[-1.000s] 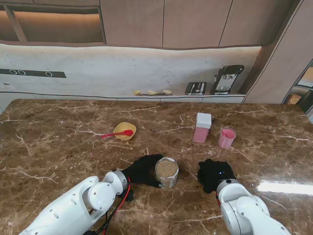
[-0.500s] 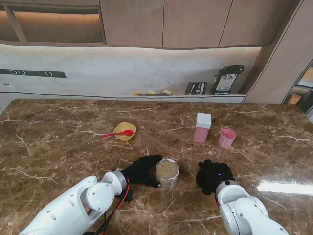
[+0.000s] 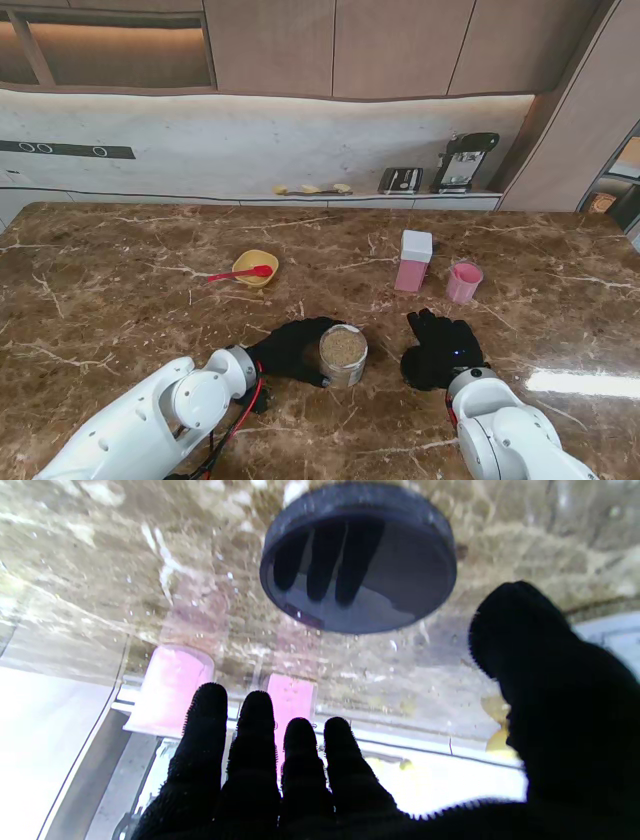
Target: Measure grain into the airtight container
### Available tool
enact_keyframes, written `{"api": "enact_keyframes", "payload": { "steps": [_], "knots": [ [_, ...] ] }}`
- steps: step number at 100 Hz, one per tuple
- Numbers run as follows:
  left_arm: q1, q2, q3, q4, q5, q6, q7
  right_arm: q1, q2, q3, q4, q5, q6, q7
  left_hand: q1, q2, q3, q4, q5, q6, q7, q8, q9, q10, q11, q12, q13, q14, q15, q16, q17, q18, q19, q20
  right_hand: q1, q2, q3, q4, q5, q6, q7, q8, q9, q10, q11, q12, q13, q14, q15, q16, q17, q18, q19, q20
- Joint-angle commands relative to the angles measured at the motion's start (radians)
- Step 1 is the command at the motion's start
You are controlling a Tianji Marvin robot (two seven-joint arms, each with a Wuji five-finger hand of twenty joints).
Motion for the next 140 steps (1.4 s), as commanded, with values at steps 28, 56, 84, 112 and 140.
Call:
{"api": "enact_keyframes", "payload": {
  "steps": [28,56,84,112,140],
  "knots": [
    [0.097,0.034,-0.141,-0.125,0.091,-0.007,-0.029,-0.057,-0.021,0.077,-0.025,0.109,-0.113,-0.211,-0.066,-0.055,-0.005,0.011,-0.038,0.060,-0.010,-0.064,-0.034,-0.005,-0.021,-0.016,-0.031,0.005,-0.034,-0.017,0.005,0.010,-0.019,0.023,-0.059,-0.015,0.047,0.023,0.119,-0.035,0.018,-0.018,0.159,-0.017,0.040,-0.062,0.107,0.006,-0.052,-0.088,0.063,0.015,-0.018,-0.038],
    [0.150,0.056,-0.298,-0.234,0.184,-0.067,-0.076,-0.054,-0.045,0.115,0.017,0.221,-0.227,-0.396,-0.082,-0.072,0.104,-0.003,-0.012,0.142,0.362,0.285,0.004,0.010,0.090,0.089,0.037,0.021,0.080,0.026,0.035,-0.003,0.228,-0.019,-0.056,-0.002,0.047,0.036,0.307,-0.116,0.106,-0.100,0.420,-0.045,0.024,-0.108,0.325,0.000,-0.071,-0.113,0.209,0.024,0.124,-0.088],
    [0.121,0.071,-0.393,-0.281,0.269,-0.050,-0.143,-0.019,-0.067,0.101,0.079,0.334,-0.291,-0.488,-0.055,-0.026,0.177,0.009,0.245,0.143,0.556,0.203,0.156,0.014,0.302,0.083,0.208,0.066,0.207,0.106,0.050,0.050,0.628,0.002,-0.053,0.001,0.043,0.037,0.332,-0.128,0.125,-0.116,0.460,-0.044,0.005,-0.117,0.371,0.000,-0.081,-0.127,0.237,0.024,0.174,-0.116],
    [-0.011,0.080,-0.370,-0.202,0.367,0.014,-0.191,0.026,-0.076,0.088,0.135,0.389,-0.314,-0.519,-0.016,-0.031,0.245,-0.002,0.331,0.082,0.617,0.204,0.282,-0.007,0.368,0.148,0.311,0.102,0.347,0.256,0.084,0.130,0.754,0.097,-0.045,0.013,0.028,0.040,0.332,-0.128,0.123,-0.125,0.463,-0.045,-0.005,-0.114,0.356,0.004,-0.084,-0.120,0.214,0.033,0.178,-0.129],
    [-0.116,0.086,-0.322,-0.132,0.507,0.068,-0.203,0.074,-0.083,0.061,0.187,0.418,-0.315,-0.547,0.011,-0.004,0.258,-0.013,0.467,0.013,0.663,0.218,0.279,-0.044,0.434,0.276,0.259,0.127,0.432,0.409,0.036,0.150,0.734,0.189,-0.037,0.021,0.017,0.044,0.328,-0.126,0.121,-0.129,0.456,-0.045,-0.011,-0.110,0.345,0.007,-0.087,-0.115,0.204,0.038,0.178,-0.134]
  ]
}}
